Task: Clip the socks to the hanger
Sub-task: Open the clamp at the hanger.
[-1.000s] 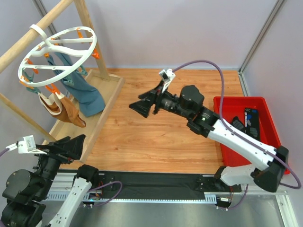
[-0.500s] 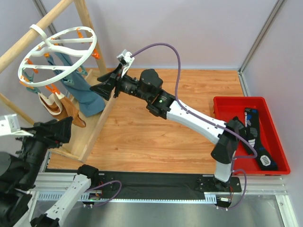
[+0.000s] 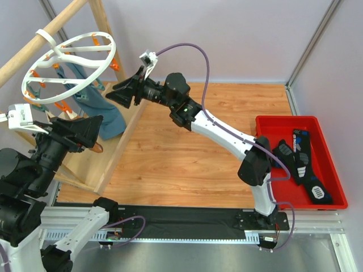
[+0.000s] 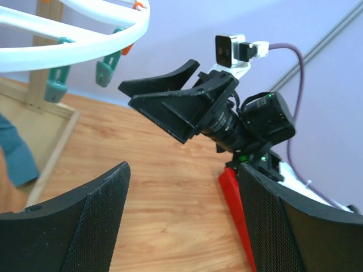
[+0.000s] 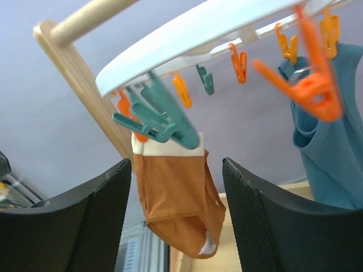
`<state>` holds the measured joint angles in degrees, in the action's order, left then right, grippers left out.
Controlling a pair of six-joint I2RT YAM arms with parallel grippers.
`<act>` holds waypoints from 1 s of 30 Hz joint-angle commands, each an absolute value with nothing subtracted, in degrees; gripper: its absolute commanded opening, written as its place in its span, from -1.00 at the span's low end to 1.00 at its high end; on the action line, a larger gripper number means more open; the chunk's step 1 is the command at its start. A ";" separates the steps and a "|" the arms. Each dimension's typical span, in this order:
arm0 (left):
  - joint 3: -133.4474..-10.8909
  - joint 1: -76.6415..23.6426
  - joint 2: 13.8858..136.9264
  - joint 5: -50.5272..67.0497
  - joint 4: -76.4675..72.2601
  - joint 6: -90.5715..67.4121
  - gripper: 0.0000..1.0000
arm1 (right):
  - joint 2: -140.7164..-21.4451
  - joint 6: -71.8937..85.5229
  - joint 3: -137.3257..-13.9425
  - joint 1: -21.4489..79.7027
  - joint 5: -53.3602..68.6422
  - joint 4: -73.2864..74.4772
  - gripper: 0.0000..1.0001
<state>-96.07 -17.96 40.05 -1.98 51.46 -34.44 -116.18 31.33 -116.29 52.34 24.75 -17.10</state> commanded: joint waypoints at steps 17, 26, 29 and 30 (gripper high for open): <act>-89.65 -17.67 38.85 0.44 38.49 -39.30 0.48 | -130.78 63.37 -132.01 44.47 39.99 -37.44 0.48; -90.79 -17.67 36.83 -3.51 39.82 -36.12 0.46 | -135.87 63.19 -138.07 46.49 37.80 -37.62 0.40; -90.70 -17.67 36.30 -3.69 39.90 -36.12 0.47 | -136.75 63.28 -139.04 47.20 36.48 -38.23 0.40; -90.70 -17.67 36.12 -3.69 39.99 -36.12 0.47 | -137.02 63.11 -139.48 47.46 36.21 -38.06 0.40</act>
<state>-89.38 -17.96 36.82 -2.83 40.10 -37.95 -135.87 62.30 -136.20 46.26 37.45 -35.64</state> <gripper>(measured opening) 0.731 0.702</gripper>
